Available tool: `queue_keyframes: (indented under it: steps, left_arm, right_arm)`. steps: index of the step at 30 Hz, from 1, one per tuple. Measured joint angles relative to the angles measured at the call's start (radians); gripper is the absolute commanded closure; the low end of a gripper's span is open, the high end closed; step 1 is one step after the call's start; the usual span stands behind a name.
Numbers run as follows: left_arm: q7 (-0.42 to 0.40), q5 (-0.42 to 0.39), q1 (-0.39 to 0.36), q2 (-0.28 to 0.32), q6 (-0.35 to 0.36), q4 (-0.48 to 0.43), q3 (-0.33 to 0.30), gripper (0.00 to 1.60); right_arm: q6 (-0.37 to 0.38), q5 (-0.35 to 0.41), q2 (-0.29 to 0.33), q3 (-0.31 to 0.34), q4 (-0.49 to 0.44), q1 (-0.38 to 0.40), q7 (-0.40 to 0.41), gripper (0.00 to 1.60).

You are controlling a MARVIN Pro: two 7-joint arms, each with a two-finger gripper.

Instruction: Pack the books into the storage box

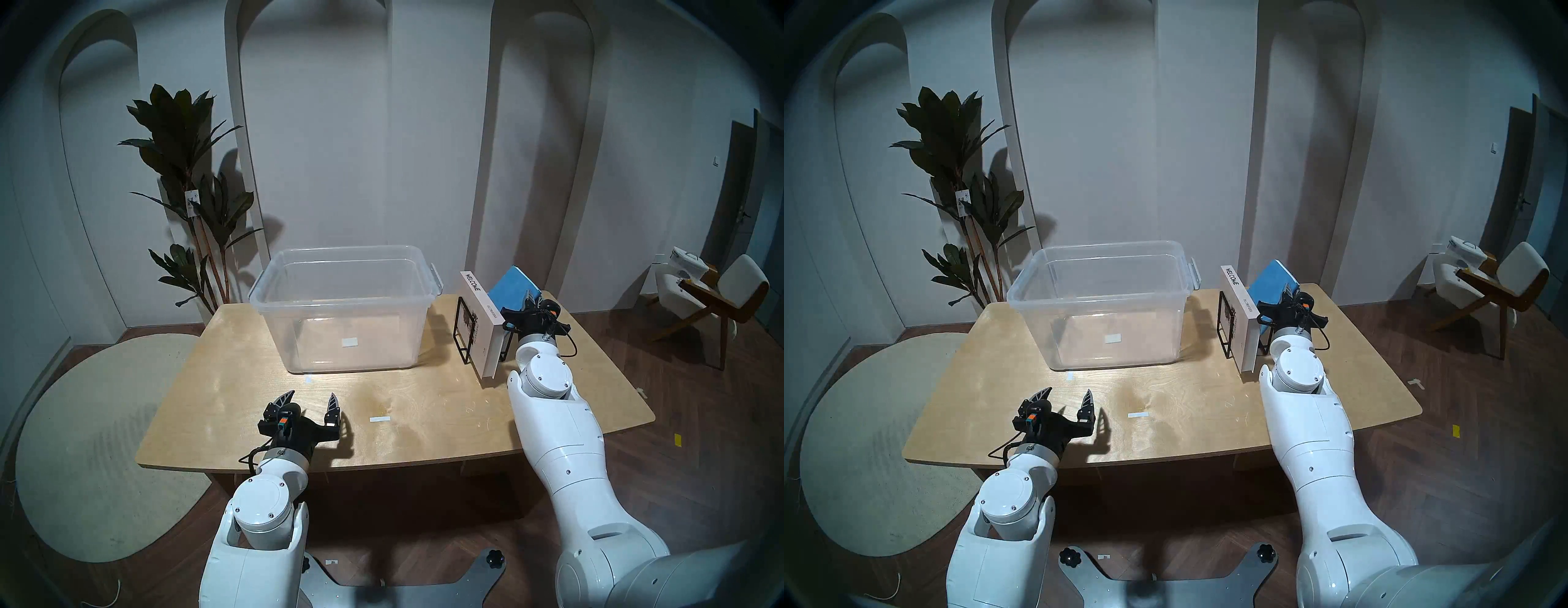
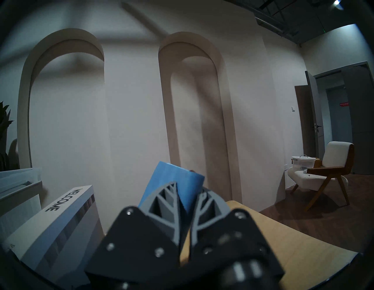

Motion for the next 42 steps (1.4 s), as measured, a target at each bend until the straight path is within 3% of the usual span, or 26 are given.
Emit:
queue_keyframes:
  steps: [11, 24, 42]
  left_arm:
    - [0.0, 0.0, 0.0, 0.0, 0.0, 0.0, 0.0, 0.0]
    - [0.0, 0.0, 0.0, 0.0, 0.0, 0.0, 0.0, 0.0]
    - [0.0, 0.0, 0.0, 0.0, 0.0, 0.002, 0.0, 0.0]
  right_arm:
    - [-0.055, -0.016, -0.011, -0.005, -0.115, -0.064, -0.024, 1.6]
    - [-0.057, -0.029, -0.004, -0.031, -0.21, -0.106, -0.007, 1.6]
    - [-0.096, -0.094, 0.011, -0.069, -0.395, -0.047, -0.023, 1.6]
